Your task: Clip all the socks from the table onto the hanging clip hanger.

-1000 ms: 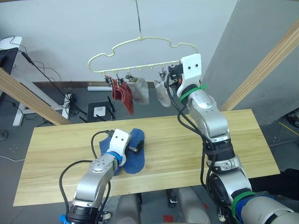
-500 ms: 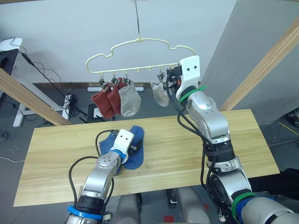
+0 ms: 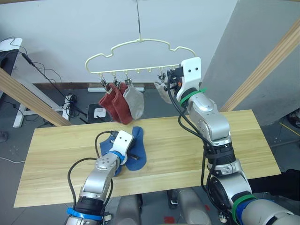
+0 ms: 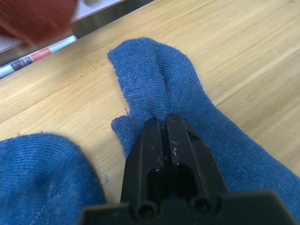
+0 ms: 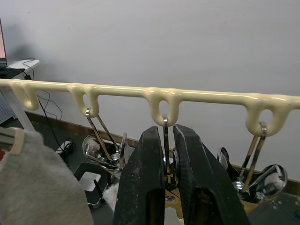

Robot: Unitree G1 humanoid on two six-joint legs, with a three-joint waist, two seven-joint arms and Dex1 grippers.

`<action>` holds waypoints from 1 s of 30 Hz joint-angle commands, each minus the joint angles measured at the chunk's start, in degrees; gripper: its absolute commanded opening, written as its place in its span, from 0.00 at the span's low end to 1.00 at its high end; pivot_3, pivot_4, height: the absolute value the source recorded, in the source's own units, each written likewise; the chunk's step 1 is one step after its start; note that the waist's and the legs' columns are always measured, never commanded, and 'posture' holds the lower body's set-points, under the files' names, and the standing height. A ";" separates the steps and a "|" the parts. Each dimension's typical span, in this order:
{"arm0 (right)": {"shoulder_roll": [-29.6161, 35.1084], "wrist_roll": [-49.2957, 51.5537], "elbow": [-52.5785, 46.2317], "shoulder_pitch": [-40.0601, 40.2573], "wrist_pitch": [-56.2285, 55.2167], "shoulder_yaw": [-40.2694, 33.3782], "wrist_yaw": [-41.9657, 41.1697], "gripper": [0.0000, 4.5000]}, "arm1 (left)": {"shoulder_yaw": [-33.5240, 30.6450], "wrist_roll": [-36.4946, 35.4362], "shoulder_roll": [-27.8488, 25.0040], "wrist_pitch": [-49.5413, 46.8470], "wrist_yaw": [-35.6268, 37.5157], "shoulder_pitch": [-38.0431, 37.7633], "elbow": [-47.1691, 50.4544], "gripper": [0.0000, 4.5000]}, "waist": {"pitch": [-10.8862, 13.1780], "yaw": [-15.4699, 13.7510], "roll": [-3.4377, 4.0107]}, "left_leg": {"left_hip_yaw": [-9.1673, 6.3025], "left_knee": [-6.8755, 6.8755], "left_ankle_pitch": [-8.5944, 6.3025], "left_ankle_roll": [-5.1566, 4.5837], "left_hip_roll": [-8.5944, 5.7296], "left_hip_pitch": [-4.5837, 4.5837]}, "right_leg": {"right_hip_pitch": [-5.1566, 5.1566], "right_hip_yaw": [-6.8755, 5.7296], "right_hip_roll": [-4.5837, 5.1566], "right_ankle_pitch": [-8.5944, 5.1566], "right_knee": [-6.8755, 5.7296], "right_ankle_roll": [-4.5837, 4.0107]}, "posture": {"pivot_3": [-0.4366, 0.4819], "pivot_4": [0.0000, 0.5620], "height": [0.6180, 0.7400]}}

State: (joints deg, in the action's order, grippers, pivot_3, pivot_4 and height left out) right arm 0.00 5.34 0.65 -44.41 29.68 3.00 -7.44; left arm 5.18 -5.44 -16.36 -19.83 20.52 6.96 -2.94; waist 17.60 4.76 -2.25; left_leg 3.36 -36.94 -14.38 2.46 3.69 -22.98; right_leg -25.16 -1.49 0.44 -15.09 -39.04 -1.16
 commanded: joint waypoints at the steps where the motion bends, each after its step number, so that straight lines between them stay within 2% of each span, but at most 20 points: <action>1: -0.05 0.39 -1.89 0.25 0.30 -0.63 0.32 0.01 | 2.27 -0.26 0.17 8.36 4.71 -0.19 2.34 0.00 | 0.00 -0.01 0.00 | 0.00 0.00 0.00 -0.01 0.00 -0.01 | -0.01 0.00 0.00 0.00 0.02 0.00 | 0.30 0.56 1.00; 5: 0.33 0.56 -2.12 -0.12 0.50 -0.88 0.42 0.01 | 6.92 -1.02 0.58 16.64 12.78 2.88 4.80 0.00 | 0.00 -0.06 0.00 | 0.03 0.01 -0.02 -0.02 -0.01 -0.05 | -0.04 0.02 0.00 0.00 0.05 0.00 | 0.28 0.56 1.00; 9: 0.74 0.66 -2.18 -0.32 0.66 -1.05 0.43 0.01 | 9.32 -0.71 3.64 20.05 15.28 8.74 2.48 0.00 | 0.00 0.02 0.00 | 0.08 0.00 -0.03 -0.04 -0.02 -0.04 | -0.03 0.08 0.00 0.02 0.05 0.04 | 0.28 0.56 1.00; 17: 1.09 0.63 -2.43 -0.86 0.97 -1.01 0.57 0.01 | 7.41 1.01 10.73 26.47 11.63 20.74 -10.18 0.00 | 0.01 0.18 -0.01 | 0.11 0.00 -0.08 -0.13 -0.05 -0.05 | -0.04 0.12 -0.02 0.03 0.10 0.09 | 0.26 0.56 1.00; 23: 1.50 0.65 -3.10 -0.73 1.45 -1.23 0.69 0.01 | 5.49 2.09 10.85 31.31 9.82 24.71 -17.34 0.00 | 0.01 0.30 -0.01 | 0.13 0.00 -0.10 -0.17 -0.04 -0.06 | -0.05 0.12 -0.02 0.04 0.12 0.10 | 0.25 0.56 1.00; 30: 1.79 0.46 -3.48 -0.40 1.52 -1.22 0.55 0.01 | 3.61 1.89 10.26 34.35 9.61 25.99 -20.53 0.00 | 0.01 0.31 -0.02 | 0.14 0.00 -0.11 -0.19 -0.04 -0.08 | -0.06 0.11 -0.01 0.04 0.14 0.10 | 0.25 0.56 1.00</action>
State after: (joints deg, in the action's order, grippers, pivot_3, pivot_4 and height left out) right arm 1.42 5.77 -0.65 -44.99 30.87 2.39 -7.34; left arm 9.23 -3.56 -6.37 12.79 30.48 32.31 -23.67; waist 17.61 5.07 -2.26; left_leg 3.50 -36.94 -14.49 2.27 3.65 -23.06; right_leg -25.22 -1.38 0.42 -15.06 -38.90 -1.05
